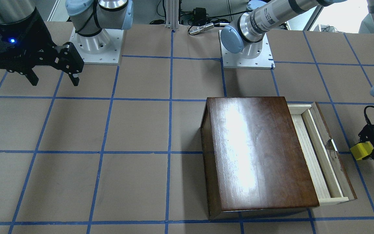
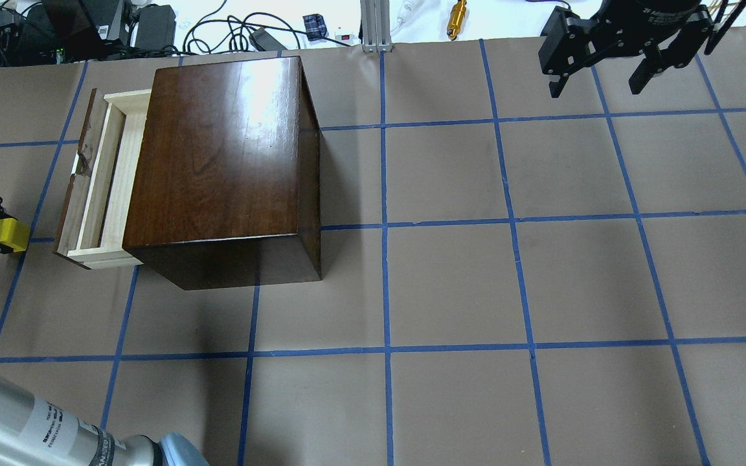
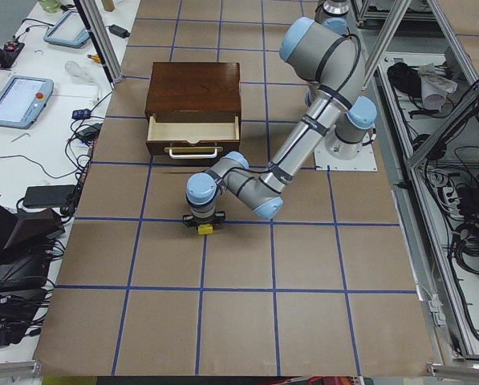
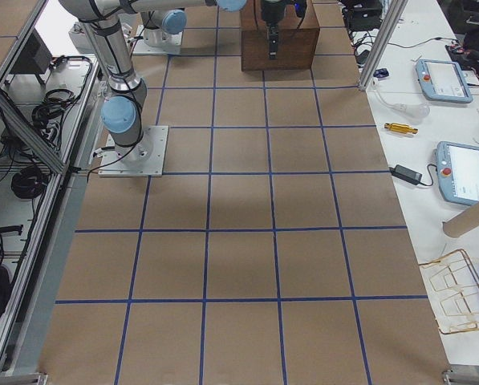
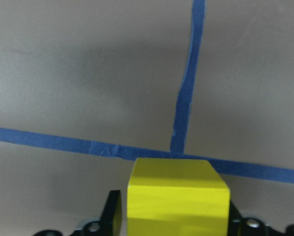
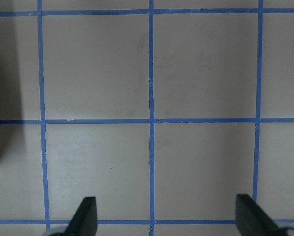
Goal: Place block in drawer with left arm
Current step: 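Close the left gripper on the yellow cube and lift it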
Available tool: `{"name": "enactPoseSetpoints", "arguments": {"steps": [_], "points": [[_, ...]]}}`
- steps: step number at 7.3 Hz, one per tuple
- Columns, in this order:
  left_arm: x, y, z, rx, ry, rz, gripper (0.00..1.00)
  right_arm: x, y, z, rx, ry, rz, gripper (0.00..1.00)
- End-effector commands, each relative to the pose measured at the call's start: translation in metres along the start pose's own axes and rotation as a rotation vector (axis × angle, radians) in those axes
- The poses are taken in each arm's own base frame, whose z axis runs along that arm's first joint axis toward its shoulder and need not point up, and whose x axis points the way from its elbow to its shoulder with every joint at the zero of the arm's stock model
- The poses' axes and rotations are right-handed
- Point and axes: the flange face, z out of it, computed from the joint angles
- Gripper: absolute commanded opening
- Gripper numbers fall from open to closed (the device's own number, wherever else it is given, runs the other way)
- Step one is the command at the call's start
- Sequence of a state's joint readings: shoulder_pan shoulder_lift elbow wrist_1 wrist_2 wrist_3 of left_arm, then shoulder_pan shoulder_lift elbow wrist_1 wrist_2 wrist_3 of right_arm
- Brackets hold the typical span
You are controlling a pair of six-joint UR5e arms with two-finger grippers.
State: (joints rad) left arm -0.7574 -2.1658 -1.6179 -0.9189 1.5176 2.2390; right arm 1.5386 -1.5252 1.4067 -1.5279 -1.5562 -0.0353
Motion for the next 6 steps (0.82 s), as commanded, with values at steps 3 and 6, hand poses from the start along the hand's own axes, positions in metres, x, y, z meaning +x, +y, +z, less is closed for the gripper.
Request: {"name": "enactPoseSetpoints", "arguments": {"steps": [3,6], "points": [[0.001,0.002,-0.021,-0.017,-0.017,-0.013,0.03,0.001,0.000,0.000,0.000,0.001,0.002,1.00],[0.001,-0.010,-0.102,-0.021,-0.008,0.011,0.01,0.000,0.000,0.000,0.000,0.001,0.000,1.00]]}}
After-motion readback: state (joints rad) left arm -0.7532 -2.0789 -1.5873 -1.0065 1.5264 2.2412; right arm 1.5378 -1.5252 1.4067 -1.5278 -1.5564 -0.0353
